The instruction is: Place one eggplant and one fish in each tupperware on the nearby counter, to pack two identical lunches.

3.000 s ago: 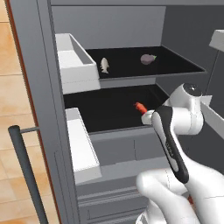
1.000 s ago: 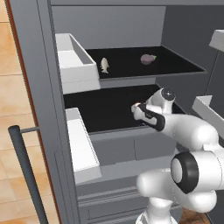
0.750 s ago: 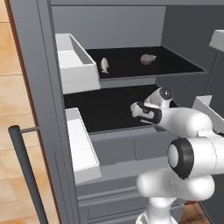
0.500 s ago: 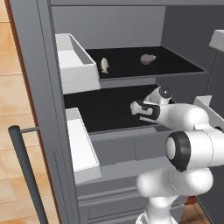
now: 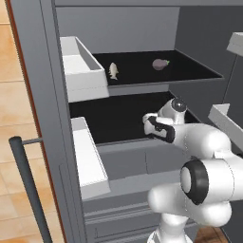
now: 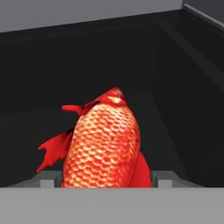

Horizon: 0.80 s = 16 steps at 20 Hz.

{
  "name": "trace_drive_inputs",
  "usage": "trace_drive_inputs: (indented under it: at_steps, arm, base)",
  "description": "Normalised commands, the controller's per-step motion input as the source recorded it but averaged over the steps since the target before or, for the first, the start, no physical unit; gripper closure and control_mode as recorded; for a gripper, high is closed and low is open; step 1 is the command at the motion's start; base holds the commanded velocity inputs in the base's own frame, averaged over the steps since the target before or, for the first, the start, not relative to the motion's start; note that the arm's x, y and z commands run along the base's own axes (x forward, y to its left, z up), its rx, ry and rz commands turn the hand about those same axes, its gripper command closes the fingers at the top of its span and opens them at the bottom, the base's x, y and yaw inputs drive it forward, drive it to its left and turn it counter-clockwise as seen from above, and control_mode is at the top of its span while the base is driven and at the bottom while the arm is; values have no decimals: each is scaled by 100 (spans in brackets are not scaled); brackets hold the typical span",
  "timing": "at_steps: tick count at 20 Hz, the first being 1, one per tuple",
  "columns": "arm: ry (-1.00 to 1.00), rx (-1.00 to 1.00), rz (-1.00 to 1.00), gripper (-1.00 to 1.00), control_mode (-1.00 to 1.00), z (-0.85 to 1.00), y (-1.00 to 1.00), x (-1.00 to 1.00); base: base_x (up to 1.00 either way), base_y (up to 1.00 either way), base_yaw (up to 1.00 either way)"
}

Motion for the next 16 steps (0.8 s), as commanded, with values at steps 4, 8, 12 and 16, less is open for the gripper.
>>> trace_drive_inputs:
  at_steps: [4, 8, 12, 16]
  arm:
    - [-1, 0, -5, 100, -100, 19, 21, -100]
    - [0, 0, 0, 100, -100, 92, -3, -100]
    - [1, 0, 0, 100, -100, 75, 6, -100]
    - [13, 0, 0, 100, -100, 63, 22, -100]
  base:
    - [0, 0, 0]
    - [0, 0, 0]
    - [0, 0, 0]
    - [0, 0, 0]
